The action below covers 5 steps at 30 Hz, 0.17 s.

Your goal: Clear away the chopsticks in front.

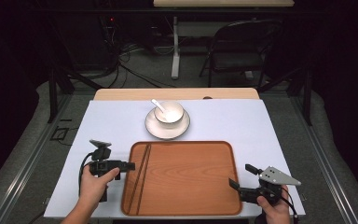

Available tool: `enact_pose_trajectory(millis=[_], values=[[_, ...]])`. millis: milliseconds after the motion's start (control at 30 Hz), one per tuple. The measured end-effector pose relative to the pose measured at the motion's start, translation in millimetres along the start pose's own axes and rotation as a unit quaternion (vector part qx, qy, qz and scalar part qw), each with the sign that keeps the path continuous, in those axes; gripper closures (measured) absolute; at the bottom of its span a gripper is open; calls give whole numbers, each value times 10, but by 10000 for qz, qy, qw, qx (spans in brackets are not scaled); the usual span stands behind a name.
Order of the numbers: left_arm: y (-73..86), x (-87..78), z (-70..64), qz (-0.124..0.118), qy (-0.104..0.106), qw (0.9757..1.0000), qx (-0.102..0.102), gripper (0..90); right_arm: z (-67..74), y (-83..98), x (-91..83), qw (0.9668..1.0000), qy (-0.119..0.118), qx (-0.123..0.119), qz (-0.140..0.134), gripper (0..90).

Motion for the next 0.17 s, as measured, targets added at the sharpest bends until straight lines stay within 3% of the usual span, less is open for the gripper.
enact_pose_trajectory(millis=[67, 167], values=[[-13, -36, 19, -208, -13, 9997, 119, 455, -1, 0, 0, 10000, -2, -6, -1, 146], [-31, -100, 49, -415, 51, 9991, 71, 450, -4, 1, -1, 10000, -5, 7, -4, 146]])
Point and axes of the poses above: each handheld gripper's, and its own axes: x roughly forward along the jaws, y roughly out of its underside, z roughly to its left, the point moved 7 cm from there along x, roughly forward along the jaws, and after that the axes turned 7 degrees about -x, right-handed, at the moved point
